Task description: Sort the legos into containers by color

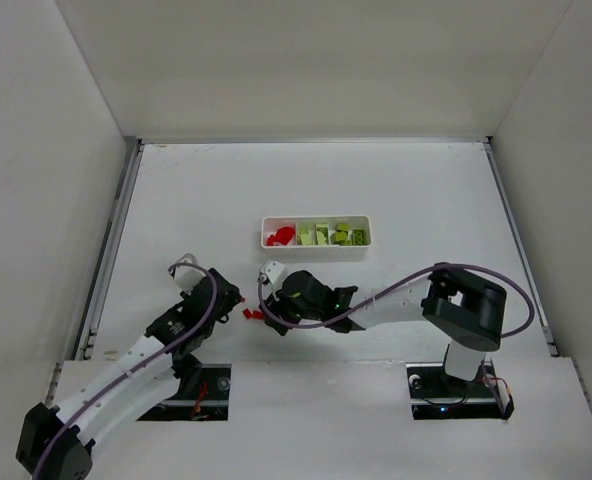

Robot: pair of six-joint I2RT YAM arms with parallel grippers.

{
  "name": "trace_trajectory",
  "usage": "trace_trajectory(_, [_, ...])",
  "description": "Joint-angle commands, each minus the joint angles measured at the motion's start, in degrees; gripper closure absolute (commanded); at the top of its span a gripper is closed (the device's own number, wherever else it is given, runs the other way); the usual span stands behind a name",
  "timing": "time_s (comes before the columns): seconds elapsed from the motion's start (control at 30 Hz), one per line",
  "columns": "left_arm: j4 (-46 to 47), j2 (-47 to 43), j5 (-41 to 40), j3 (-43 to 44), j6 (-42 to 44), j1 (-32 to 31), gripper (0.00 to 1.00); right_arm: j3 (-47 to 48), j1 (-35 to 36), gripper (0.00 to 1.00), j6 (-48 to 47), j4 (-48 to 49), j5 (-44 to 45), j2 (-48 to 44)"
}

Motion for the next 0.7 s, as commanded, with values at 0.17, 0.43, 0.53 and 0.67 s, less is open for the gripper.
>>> trace_trajectory(0.17, [2.05, -3.36, 5.03, -2.98, -3.41, 4.16, 0.54, 6.46, 1.62, 0.37, -2.83, 0.73, 2.37, 4.27])
trace_trajectory(0.43, [2.40, -3.72, 7.05, -3.69, -3.42, 6.36, 0.57, 9.63, 2.32, 0.42, -3.88, 0.11, 2.99, 7.97])
trace_trajectory(0.53, [2.40, -3.37, 7.14, -3.86, -3.50, 6.80, 0.58, 10.25, 3.02, 0.44, -4.76, -0.50, 3.51, 8.85])
trace_trajectory(0.67, [2.23, -1.44, 7.14, -2.99, -3.15, 7.07, 0.58, 11.21, 3.81, 0.48, -5.38, -1.47, 4.83, 10.34])
